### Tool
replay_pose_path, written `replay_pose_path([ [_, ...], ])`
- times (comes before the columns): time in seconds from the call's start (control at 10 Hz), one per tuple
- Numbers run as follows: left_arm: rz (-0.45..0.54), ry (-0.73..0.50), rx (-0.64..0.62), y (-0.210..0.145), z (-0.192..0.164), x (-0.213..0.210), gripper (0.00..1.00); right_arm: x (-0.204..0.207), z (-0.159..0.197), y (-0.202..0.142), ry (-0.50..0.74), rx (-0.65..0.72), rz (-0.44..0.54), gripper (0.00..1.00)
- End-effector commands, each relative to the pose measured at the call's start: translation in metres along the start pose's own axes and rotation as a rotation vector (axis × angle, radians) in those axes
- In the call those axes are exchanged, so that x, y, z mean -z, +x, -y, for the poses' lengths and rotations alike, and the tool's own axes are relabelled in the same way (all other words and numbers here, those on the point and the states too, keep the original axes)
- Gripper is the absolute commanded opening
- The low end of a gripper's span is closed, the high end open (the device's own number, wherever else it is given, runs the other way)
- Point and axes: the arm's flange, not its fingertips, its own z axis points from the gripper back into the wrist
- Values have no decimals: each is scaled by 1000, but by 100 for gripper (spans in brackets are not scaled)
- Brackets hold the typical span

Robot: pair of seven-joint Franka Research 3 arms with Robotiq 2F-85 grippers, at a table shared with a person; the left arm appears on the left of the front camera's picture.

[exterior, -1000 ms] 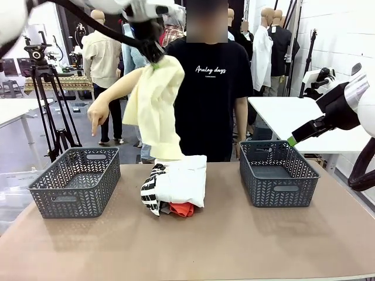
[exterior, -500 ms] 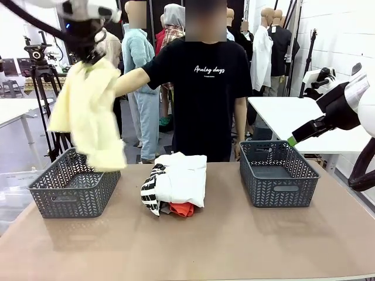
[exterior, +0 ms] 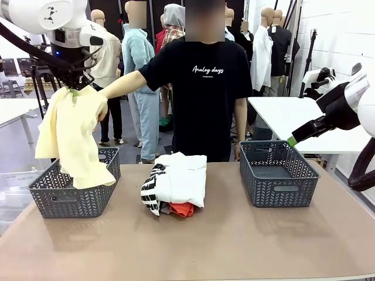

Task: Sort the tops and bottoms.
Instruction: Sort the clothes according to human instructions.

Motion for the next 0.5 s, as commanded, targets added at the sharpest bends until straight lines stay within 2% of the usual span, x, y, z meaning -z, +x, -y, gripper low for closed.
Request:
replay_pose_path([
  [0.0,13,-9,27,7,-2,-4,0,2,1,-1,11,1,-1,100],
  [0.3,3,-3,12,4,5,-1,0,2,1,-1,11,1,-1,100],
  [0.4,-75,-23,-51,3,-2,25,0,2,1,-1,11,1,-1,100],
])
